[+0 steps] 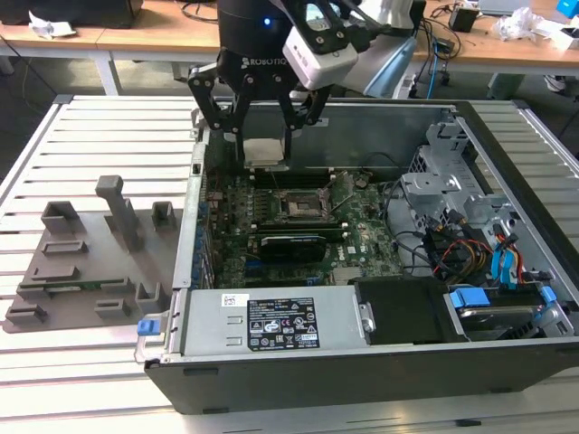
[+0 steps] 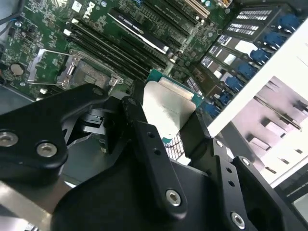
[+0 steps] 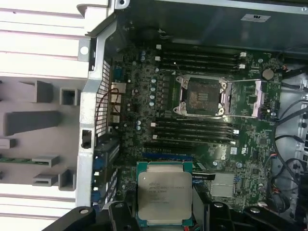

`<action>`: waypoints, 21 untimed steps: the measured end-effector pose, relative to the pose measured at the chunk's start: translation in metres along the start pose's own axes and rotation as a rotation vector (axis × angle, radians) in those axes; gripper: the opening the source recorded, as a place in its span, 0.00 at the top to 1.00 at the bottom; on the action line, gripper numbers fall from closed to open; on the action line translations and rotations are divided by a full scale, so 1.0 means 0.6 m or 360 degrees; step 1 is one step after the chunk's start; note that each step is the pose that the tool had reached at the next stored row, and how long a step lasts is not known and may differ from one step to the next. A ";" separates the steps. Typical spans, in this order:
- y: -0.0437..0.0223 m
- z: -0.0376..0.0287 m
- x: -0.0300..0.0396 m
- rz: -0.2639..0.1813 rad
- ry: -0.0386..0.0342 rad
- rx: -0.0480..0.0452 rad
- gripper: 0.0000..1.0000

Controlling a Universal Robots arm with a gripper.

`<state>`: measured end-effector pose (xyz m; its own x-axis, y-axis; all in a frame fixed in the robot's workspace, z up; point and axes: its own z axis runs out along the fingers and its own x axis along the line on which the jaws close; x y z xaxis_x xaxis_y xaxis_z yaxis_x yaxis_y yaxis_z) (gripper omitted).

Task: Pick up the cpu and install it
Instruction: 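Pick up the cpu and move it towards the insertion slot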

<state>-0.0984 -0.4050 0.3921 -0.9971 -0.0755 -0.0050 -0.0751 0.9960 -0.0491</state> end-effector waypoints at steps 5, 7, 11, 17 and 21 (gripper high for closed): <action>-0.002 0.001 -0.025 0.0000 0.0000 0.0000 0.45; -0.004 0.001 -0.048 0.0000 0.0001 0.0001 0.45; -0.005 0.001 -0.070 0.0000 0.0001 0.0002 0.45; -0.008 0.002 -0.101 0.0000 0.0001 0.0004 0.45; -0.009 0.002 -0.121 0.0000 0.0001 0.0004 0.45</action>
<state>-0.0258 -0.4050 0.3916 -0.9972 -0.0753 -0.0042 -0.0750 0.9958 -0.0519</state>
